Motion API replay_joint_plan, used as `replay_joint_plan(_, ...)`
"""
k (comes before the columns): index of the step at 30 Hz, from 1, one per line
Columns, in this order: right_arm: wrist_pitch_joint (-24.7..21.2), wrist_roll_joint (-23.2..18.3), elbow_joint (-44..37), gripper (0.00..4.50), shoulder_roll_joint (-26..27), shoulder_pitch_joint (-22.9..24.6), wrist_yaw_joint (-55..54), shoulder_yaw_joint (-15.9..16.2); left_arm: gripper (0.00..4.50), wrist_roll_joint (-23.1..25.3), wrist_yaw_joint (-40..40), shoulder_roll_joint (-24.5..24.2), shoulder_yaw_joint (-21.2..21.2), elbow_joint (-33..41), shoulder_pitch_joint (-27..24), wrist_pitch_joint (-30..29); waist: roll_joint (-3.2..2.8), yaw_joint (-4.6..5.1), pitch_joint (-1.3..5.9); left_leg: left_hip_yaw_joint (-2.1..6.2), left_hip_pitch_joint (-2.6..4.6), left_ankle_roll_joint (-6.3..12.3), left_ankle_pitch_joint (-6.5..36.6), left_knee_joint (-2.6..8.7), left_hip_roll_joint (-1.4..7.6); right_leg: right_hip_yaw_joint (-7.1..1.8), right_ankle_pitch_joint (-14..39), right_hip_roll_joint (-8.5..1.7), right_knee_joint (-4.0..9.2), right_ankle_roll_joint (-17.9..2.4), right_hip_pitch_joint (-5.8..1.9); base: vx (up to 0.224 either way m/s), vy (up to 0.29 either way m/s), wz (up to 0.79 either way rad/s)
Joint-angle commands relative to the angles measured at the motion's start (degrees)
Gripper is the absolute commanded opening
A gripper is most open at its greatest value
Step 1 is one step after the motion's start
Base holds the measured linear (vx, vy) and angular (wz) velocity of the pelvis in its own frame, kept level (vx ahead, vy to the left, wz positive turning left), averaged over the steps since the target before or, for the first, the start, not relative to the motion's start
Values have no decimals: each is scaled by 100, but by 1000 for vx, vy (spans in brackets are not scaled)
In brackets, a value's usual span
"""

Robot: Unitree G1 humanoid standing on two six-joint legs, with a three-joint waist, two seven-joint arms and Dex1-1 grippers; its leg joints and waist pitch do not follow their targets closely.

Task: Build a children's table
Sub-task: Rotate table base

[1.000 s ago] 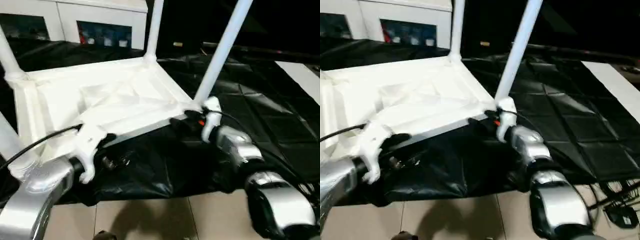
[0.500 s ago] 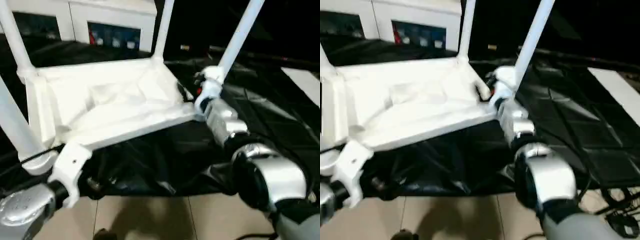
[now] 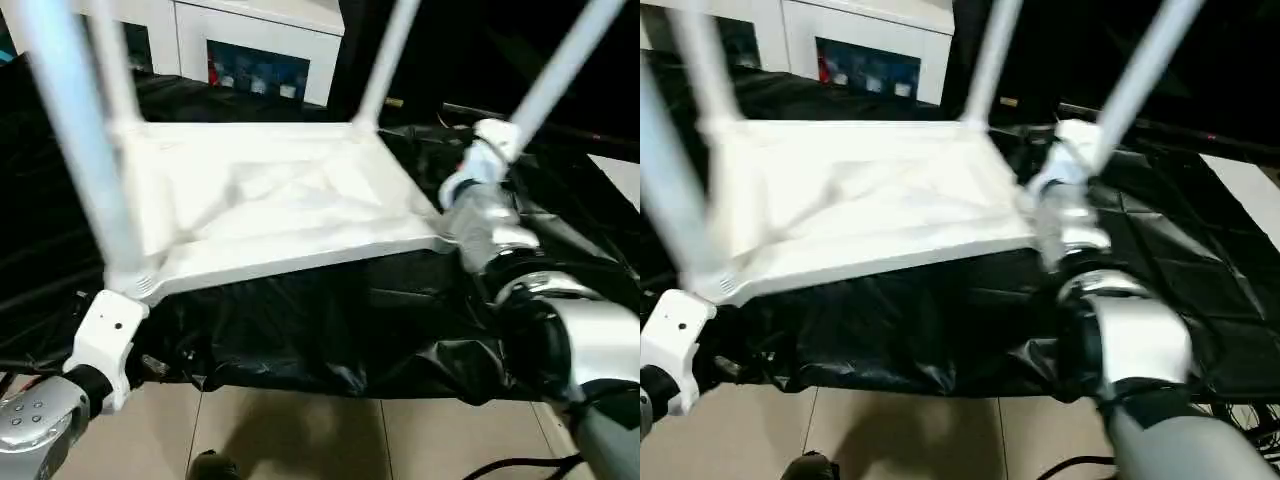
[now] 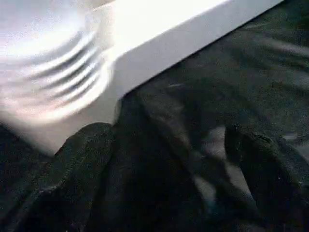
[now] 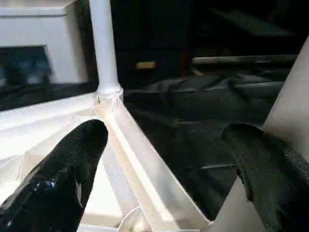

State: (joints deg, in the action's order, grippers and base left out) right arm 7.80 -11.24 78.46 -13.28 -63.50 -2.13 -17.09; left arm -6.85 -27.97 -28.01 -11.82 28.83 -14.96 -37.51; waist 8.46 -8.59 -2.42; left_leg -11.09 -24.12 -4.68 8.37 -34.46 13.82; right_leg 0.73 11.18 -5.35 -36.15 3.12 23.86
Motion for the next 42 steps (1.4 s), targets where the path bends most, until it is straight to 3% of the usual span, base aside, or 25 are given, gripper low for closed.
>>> replay_joint_plan(1,47,30,-79,442,-423,21,-220,-174,450,57,56,25,-46,-99,92,237,-191,90,315,-47,288,-571,2183,419,-108,0,1236,2,397,-530,-39,0,0,0)
replay_joint_plan(7,120,271,-98,442,-628,159,38,35,450,-97,303,336,-228,-264,238,709,-220,152,334,-34,246,-596,2131,407,-115,12,1079,3,373,-591,-70,0,0,0)
replay_joint_plan(8,159,320,-111,442,-637,204,233,88,450,-98,344,366,-246,-280,263,745,-191,175,340,-30,216,-573,2064,405,-117,21,1044,1,368,-595,-100,0,0,0)
replay_joint_plan(12,378,558,-210,442,-618,518,1285,407,450,-265,512,587,-388,-154,527,919,-198,256,338,-36,230,-465,2039,387,-102,15,998,2,386,-651,-88,0,0,0)
replay_joint_plan(19,470,355,-542,442,-645,1212,2848,434,450,-1016,246,1128,-165,-429,1408,1358,-208,292,358,-42,235,-343,1799,368,-92,12,716,-3,355,-836,-125,0,0,0)
replay_joint_plan(26,483,413,-896,442,-493,1970,2480,478,450,-1097,20,1431,186,-1347,2285,1655,-211,306,373,-58,293,-362,1723,352,-102,7,739,0,377,-842,-98,0,0,0)
replay_joint_plan(27,395,473,-959,442,-468,2100,2234,486,450,-1150,-82,1465,261,-1544,2458,1699,-201,315,371,-43,260,-373,1726,365,-107,12,786,-9,374,-834,-127,0,0,0)
replay_joint_plan(28,330,496,-981,442,-457,2161,2109,486,450,-1238,-166,1504,291,-1599,2538,1670,-225,310,368,-47,296,-439,1909,367,-100,11,1010,-13,394,-813,-86,0,0,0)
replay_joint_plan(30,253,527,-1050,442,-435,2262,1965,482,450,-1425,-346,1566,359,-1663,2668,1614,-218,321,367,-32,265,-481,1977,382,-103,17,1102,-21,394,-806,-110,0,0,0)
replay_joint_plan(35,70,791,-1142,442,-389,2440,1362,644,450,-1676,-739,1642,562,-1801,2773,1564,-198,388,361,-26,247,-500,2132,383,-101,14,1326,-27,420,-743,-99,0,0,0)
replay_joint_plan(36,42,833,-1158,442,-379,2467,1266,681,450,-1682,-809,1641,599,-1848,2790,1596,-234,408,359,-28,247,-507,2088,384,-107,12,1322,-22,425,-724,-93,0,0,0)
replay_joint_plan(37,42,841,-1155,442,-376,2468,1258,689,450,-1700,-827,1644,603,-1848,2791,1587,-222,419,356,-31,246,-504,2106,383,-105,11,1339,-20,435,-713,-90,0,0,0)
replay_joint_plan(38,31,878,-1109,442,-327,2453,1226,748,450,-1899,-1026,1639,653,-1820,2782,1468,-268,426,359,-28,253,-520,2131,381,-107,8,1342,-21,426,-714,-85,0,0,0)
replay_joint_plan(42,-21,872,-957,442,-203,2313,1328,798,450,-2315,-1501,1495,847,-1595,2685,1117,-278,481,368,-36,261,-482,2192,374,-104,4,1256,-6,409,-815,-75,0,0,0)
